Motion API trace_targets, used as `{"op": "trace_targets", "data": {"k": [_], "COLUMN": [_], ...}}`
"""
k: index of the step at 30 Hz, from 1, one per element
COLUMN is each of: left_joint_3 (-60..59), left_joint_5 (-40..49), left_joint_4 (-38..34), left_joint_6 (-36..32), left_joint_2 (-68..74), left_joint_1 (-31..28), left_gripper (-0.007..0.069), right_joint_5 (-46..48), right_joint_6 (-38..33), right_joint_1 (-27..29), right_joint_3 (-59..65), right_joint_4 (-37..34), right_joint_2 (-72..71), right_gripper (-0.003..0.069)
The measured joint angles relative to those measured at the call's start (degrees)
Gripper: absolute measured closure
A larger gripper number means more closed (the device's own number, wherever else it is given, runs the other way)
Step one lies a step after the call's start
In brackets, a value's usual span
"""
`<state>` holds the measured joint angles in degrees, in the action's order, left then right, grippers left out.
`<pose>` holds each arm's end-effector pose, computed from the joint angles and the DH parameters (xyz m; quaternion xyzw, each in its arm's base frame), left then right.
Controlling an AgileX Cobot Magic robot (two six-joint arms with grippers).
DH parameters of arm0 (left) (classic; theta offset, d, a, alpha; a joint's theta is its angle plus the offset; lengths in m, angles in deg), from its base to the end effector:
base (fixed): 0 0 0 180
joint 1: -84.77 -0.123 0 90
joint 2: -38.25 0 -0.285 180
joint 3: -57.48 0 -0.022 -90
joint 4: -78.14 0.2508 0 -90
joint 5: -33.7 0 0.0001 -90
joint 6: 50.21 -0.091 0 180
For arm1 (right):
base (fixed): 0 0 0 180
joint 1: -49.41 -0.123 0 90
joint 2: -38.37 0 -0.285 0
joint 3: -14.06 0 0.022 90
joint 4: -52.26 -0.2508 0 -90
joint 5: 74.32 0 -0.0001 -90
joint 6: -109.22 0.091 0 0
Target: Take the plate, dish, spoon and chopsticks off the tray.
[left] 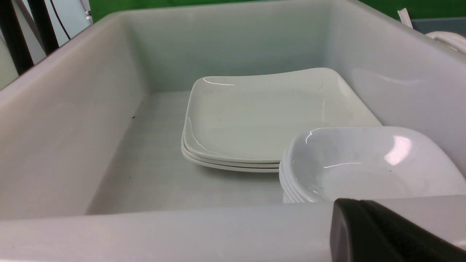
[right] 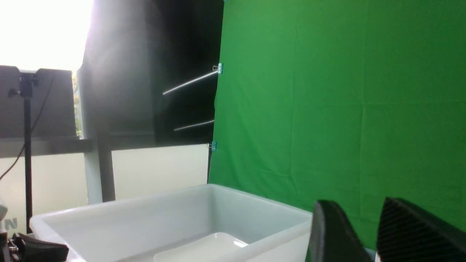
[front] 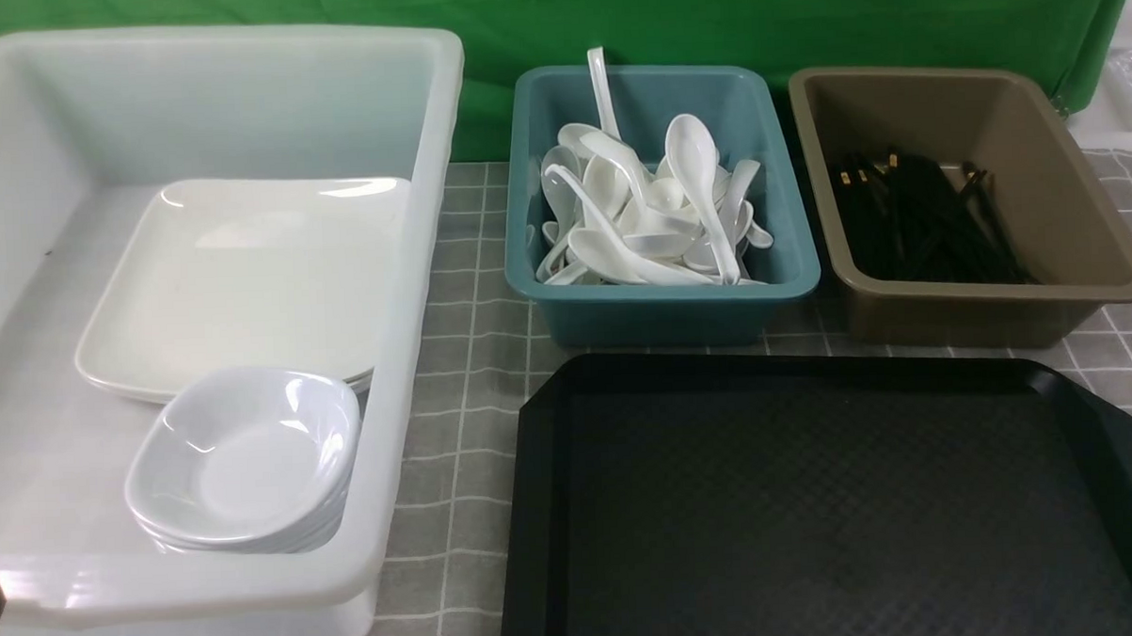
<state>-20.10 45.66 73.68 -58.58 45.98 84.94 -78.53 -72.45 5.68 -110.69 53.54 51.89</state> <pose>0.0560 -0.0016 0.1922 0.0327 0.7496 0.0161 0.6609 0.0222 0.0215 0.3400 -0.2122 0.4901 0.2950 0.7923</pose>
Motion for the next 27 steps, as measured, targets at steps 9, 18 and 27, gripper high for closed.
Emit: {"op": "trace_targets", "data": {"k": [9, 18, 27], "left_joint_3": [0.0, 0.0, 0.0], "left_joint_5": [0.0, 0.0, -0.02], "left_joint_4": [0.0, 0.0, 0.43], "left_joint_6": [0.0, 0.0, 0.0], "left_joint_2": [0.0, 0.0, 0.0], "left_joint_1": [0.0, 0.0, 0.0], "left_gripper": [0.0622, 0.0622, 0.0622], "right_joint_5": [10.62, 14.04, 18.34], "right_joint_6": [-3.88, -5.36, -3.61], "right_joint_1": [5.96, 37.09, 45.41], "right_joint_3": [1.69, 19.87, 22.47], "right_joint_4": [-1.28, -1.28, -1.28], "right_joint_2": [-0.93, -1.56, -5.68], "right_gripper": [0.0421, 0.0421, 0.0421]}}
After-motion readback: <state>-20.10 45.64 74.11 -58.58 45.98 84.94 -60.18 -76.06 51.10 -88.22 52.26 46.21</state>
